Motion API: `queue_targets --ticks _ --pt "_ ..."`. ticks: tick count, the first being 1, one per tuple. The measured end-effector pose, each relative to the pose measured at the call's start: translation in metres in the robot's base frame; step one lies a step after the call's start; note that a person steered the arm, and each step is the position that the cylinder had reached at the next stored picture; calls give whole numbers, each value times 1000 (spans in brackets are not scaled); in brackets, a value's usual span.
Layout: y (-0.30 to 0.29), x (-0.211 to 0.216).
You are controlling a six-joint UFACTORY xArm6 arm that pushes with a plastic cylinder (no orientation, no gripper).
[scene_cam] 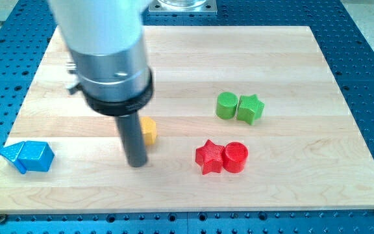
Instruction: Push the red blocks right below the green blocks
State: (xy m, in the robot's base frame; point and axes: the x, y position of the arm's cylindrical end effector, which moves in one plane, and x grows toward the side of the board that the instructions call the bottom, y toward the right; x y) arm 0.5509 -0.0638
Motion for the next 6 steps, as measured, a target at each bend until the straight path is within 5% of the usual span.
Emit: queue_targets --ticks 6 --pt "157 6"
